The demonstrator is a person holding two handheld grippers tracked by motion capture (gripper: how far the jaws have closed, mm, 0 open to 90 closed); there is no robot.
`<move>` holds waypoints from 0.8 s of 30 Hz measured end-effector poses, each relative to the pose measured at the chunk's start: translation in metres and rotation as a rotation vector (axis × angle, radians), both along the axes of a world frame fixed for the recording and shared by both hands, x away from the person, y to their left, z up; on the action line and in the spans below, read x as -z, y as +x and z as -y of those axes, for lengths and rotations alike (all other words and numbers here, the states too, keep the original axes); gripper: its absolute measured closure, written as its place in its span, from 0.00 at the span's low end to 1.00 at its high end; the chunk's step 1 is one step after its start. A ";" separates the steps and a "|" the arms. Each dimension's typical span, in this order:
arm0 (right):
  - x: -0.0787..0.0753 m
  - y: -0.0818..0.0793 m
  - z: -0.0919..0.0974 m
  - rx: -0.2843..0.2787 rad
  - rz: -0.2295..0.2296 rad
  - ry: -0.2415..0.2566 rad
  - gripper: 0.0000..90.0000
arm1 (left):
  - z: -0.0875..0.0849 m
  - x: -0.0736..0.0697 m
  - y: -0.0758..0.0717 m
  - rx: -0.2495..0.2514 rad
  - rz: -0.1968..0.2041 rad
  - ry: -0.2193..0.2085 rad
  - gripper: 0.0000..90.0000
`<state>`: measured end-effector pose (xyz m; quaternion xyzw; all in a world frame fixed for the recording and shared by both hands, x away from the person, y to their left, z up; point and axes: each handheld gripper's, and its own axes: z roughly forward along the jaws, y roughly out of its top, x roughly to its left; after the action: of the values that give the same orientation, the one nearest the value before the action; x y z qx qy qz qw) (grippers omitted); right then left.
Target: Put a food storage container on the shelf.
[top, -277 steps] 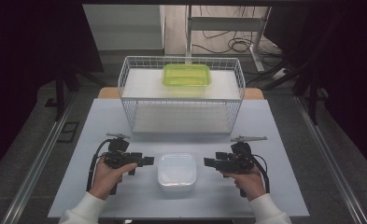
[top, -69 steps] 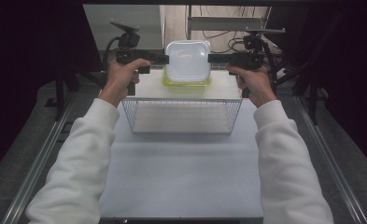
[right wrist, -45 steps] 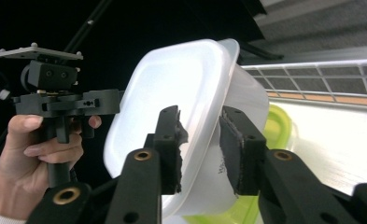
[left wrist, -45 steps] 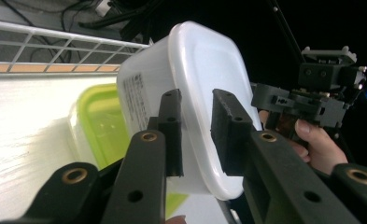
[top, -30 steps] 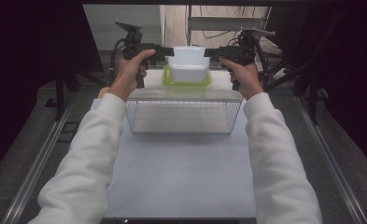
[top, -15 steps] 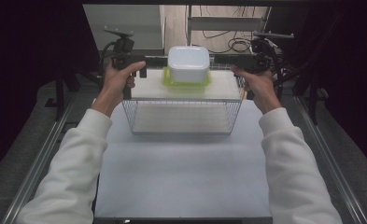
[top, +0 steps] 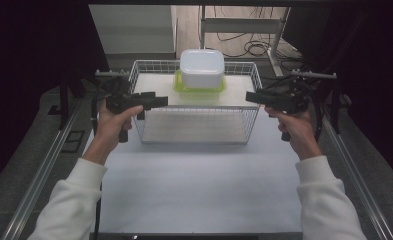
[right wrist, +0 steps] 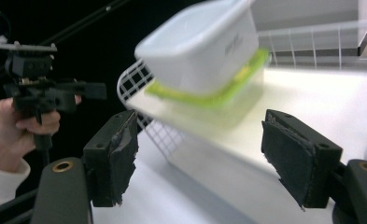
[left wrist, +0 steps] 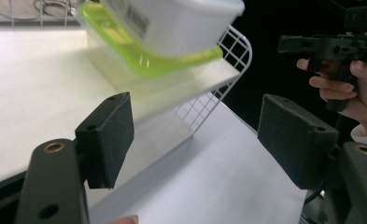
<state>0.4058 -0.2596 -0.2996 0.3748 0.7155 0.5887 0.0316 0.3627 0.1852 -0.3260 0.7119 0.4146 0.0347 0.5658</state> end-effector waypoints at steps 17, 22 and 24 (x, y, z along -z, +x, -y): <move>0.118 -0.089 0.014 0.015 -0.031 -0.151 0.25 | -0.010 0.132 -0.070 -0.025 -0.133 0.134 0.30; 0.141 -0.101 0.015 0.011 -0.024 -0.239 0.22 | -0.018 0.146 -0.077 -0.060 -0.158 0.136 0.30; 0.143 -0.102 0.013 0.010 -0.013 -0.237 0.22 | -0.019 0.145 -0.078 -0.063 -0.154 0.132 0.29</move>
<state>0.3036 -0.2728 -0.4422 0.3760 0.7783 0.4974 0.0739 0.2847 0.2044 -0.4712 0.7347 0.4758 0.0249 0.4830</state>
